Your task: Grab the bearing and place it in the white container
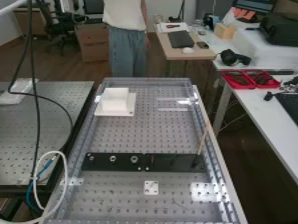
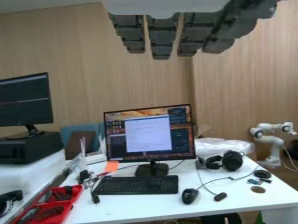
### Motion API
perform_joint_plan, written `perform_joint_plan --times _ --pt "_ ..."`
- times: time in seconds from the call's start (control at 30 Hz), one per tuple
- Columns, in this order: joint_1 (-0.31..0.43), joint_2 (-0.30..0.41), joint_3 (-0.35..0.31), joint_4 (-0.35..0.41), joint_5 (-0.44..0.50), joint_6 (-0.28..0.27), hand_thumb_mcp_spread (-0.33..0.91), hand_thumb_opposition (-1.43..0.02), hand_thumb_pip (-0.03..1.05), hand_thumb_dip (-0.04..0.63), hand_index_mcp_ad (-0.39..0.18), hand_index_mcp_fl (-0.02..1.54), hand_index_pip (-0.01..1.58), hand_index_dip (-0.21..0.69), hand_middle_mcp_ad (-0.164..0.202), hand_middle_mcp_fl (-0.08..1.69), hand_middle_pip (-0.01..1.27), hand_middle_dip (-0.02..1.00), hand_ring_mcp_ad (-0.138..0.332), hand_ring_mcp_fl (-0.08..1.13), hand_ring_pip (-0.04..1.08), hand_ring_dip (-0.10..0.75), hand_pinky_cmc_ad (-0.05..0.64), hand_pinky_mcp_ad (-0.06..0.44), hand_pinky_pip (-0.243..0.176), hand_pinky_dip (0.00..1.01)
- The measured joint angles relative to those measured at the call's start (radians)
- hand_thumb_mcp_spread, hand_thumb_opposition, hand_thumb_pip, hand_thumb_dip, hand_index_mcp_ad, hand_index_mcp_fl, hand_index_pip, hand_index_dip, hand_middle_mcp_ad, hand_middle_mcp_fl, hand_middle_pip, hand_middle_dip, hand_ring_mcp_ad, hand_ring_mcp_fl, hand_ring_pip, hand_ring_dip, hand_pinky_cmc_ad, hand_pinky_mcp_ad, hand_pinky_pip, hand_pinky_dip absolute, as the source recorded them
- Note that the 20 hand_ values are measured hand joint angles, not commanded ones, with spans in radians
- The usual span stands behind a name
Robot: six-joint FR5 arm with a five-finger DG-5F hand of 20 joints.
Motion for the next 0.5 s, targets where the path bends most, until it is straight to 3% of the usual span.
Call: perform_joint_plan --times 0.13,0.2,0.23,0.4,0.5 --pt "-0.001 -0.001 0.0 0.001 -0.001 0.0 -0.01 -0.01 0.01 0.0 0.024 0.02 0.02 0.019 0.065 0.02 0.01 0.02 0.056 0.0 0.01 0.016 0.031 0.037 -0.01 0.02" --pt "-0.002 -0.002 0.0 0.0 -0.001 0.0 0.08 -0.13 0.15 0.009 0.026 0.02 0.02 0.016 0.065 0.02 0.03 0.03 0.056 0.0 0.02 0.019 0.028 0.037 -0.01 0.02" --pt "-0.003 -0.003 0.0 0.0 0.0 0.001 0.18 -0.23 0.24 0.023 0.026 0.02 0.02 0.035 0.065 0.02 0.05 0.03 0.056 0.0 0.02 0.017 0.044 0.051 -0.014 0.05" --pt "-0.004 -0.003 -0.001 0.001 0.0 0.001 0.25 -0.5 0.23 0.024 0.024 0.02 0.05 0.086 0.065 0.02 0.1 0.11 0.075 0.0 0.06 0.037 0.192 0.173 -0.044 0.13" --pt "-0.004 -0.002 -0.002 0.002 0.002 0.0 0.27 -0.56 0.23 0.021 0.024 0.02 0.06 0.098 0.068 0.02 0.1 0.13 0.105 0.0 0.06 0.044 0.253 0.22 -0.051 0.15"
